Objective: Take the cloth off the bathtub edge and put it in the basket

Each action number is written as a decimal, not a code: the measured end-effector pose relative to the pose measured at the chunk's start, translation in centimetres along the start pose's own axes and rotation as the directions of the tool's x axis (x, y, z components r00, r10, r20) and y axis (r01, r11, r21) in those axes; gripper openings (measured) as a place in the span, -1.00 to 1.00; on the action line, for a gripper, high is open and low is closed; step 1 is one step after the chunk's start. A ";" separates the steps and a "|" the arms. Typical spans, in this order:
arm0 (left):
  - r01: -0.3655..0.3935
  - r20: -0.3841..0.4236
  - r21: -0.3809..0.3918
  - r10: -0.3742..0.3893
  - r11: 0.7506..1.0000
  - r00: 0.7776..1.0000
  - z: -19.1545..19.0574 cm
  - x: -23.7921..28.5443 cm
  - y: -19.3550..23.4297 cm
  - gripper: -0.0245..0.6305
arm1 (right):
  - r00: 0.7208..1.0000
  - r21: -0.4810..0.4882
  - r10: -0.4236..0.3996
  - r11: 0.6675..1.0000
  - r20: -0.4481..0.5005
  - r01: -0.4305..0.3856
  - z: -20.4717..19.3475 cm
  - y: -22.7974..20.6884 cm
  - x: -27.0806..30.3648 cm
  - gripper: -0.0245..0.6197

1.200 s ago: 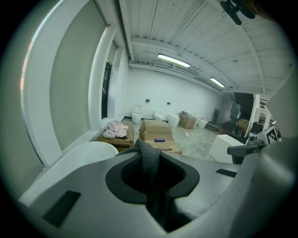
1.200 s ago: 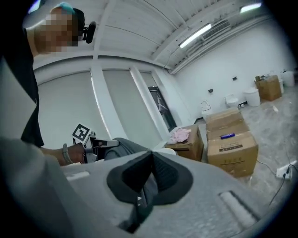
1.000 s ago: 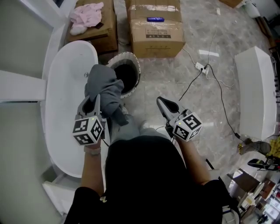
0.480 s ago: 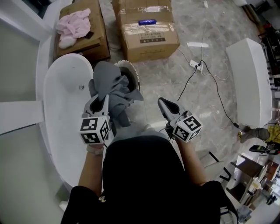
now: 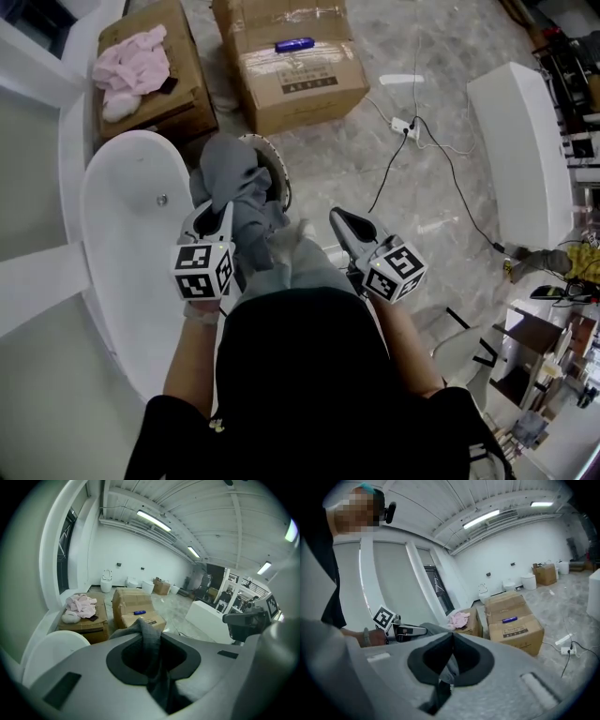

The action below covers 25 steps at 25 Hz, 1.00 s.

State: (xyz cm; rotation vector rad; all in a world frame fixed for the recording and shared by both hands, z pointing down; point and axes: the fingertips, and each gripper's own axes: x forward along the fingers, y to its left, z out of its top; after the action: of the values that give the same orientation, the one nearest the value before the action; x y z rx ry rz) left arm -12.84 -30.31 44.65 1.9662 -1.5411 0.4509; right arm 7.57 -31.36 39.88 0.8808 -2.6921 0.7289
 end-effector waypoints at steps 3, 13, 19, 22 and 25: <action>-0.003 -0.024 -0.008 0.003 1.000 1.000 -0.2 1.6 0.1 -0.69 | 1.000 0.001 0.006 1.000 -0.016 -0.006 0.3 -1.3 0.5 -0.93; -0.023 -0.129 -0.064 0.015 0.998 0.992 -3.1 8.2 1.3 -0.69 | 0.995 0.026 0.016 1.000 -0.095 -0.014 -0.5 -6.2 2.0 -0.93; -0.018 -0.198 -0.055 0.007 0.998 0.980 -6.4 12.4 1.2 -0.69 | 0.991 0.067 0.002 0.998 -0.137 0.007 -2.2 -9.4 2.4 -0.93; -0.011 -0.234 -0.053 -0.001 0.999 0.972 -8.5 14.5 1.4 -0.69 | 0.989 0.089 -0.013 0.996 -0.147 0.026 -2.9 -10.9 2.9 -0.93; -0.003 -0.267 -0.050 -0.010 0.999 0.964 -10.7 16.7 1.6 -0.69 | 0.985 0.087 -0.014 0.996 -0.173 0.029 -3.9 -11.9 3.3 -0.93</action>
State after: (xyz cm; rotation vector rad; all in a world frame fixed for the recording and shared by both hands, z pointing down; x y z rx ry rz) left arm -8.89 -36.40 63.13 1.7868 -1.3647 0.6416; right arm 12.25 -39.30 48.96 0.8253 -2.5121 0.8833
